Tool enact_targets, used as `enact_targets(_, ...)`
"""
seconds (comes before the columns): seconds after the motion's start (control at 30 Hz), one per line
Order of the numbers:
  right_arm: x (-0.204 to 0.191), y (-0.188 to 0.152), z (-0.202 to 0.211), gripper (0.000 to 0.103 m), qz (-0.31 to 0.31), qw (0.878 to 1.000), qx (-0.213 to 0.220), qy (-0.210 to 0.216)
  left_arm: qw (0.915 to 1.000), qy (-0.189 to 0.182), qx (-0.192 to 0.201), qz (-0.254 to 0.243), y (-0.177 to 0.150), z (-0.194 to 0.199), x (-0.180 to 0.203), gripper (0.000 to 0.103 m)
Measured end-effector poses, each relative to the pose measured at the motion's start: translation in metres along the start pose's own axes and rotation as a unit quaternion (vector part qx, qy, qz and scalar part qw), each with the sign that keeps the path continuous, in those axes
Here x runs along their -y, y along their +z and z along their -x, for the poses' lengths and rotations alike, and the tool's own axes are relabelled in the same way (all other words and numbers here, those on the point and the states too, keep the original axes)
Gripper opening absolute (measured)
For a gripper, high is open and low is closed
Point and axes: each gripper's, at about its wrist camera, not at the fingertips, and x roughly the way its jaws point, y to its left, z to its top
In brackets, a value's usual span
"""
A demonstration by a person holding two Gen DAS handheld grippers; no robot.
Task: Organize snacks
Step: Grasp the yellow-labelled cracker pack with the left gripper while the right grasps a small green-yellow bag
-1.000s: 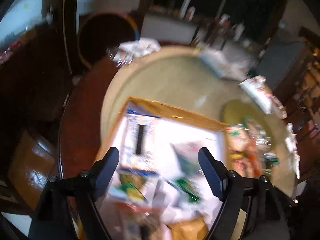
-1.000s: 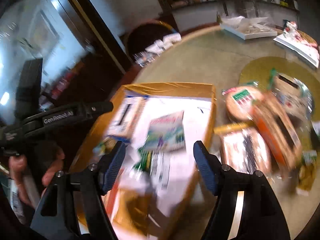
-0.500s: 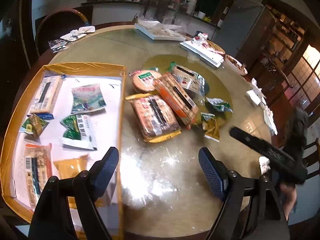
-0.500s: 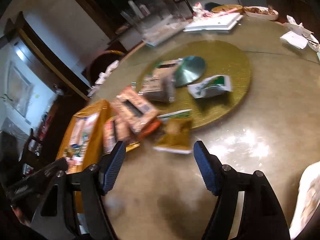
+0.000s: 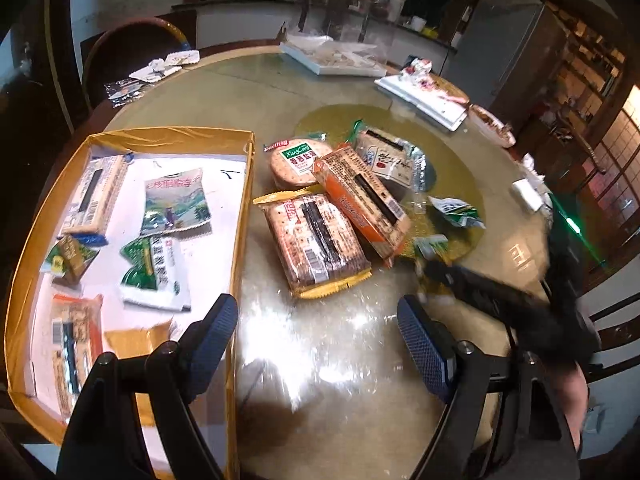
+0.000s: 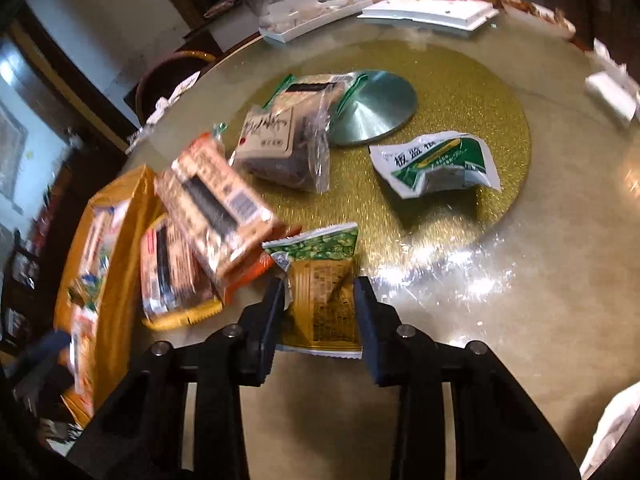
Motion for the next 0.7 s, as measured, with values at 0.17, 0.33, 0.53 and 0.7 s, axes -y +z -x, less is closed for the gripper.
enact_targets(0.17, 0.008, -0.043, 0.025, 0.033, -0.011, 1.0, 0.013, 0.024, 0.9993, 0.009, -0.035, 0.008, 0.028, -0.043, 0.005, 0.081)
enact_targets(0.33, 0.012, -0.064, 0.036, 0.033, -0.015, 0.999, 0.017, 0.035, 0.9978, 0.025, -0.061, 0.008, 0.045, -0.077, 0.01, 0.081)
enact_targets(0.53, 0.01, -0.063, 0.034, 0.033, -0.006, 0.999, 0.02, 0.032, 0.994, 0.073, -0.081, 0.004, 0.05, -0.103, 0.016, 0.08)
enact_targets(0.7, 0.011, -0.071, 0.038, 0.033, 0.0, 0.999, 0.024, 0.034, 0.9938, 0.075, -0.08, -0.02, 0.033, -0.095, 0.02, 0.074)
